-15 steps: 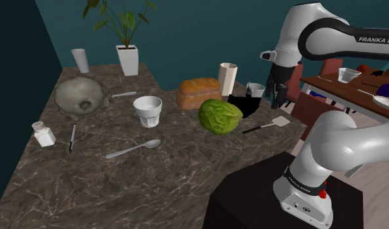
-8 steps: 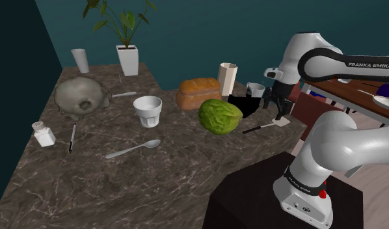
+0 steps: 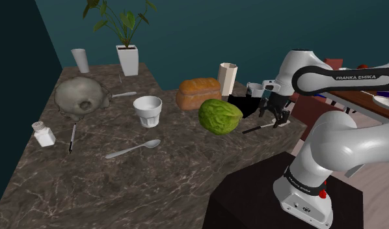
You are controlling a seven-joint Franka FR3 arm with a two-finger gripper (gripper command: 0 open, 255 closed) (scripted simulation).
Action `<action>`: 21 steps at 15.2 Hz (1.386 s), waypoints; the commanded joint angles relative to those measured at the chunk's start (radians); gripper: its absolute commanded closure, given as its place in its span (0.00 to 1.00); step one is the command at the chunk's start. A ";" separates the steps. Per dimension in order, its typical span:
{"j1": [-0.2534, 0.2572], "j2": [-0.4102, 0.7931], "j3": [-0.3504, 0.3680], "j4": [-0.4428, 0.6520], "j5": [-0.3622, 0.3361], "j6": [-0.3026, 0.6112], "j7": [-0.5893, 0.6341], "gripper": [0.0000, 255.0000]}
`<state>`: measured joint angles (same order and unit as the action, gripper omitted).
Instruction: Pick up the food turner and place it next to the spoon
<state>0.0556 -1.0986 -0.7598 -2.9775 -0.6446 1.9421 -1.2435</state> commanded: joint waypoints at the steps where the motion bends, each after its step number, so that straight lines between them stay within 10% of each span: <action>1: -0.003 0.021 -0.023 -0.016 -0.022 0.036 0.001 0.00; 10: -0.004 0.027 -0.029 -0.021 -0.029 0.046 0.002 0.00; 11: -0.004 0.027 -0.029 -0.021 -0.029 0.046 0.002 1.00; 21: -0.001 0.016 -0.018 -0.013 -0.017 0.028 0.001 1.00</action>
<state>0.0531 -1.0776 -0.7829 -2.9938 -0.6670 1.9787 -1.2422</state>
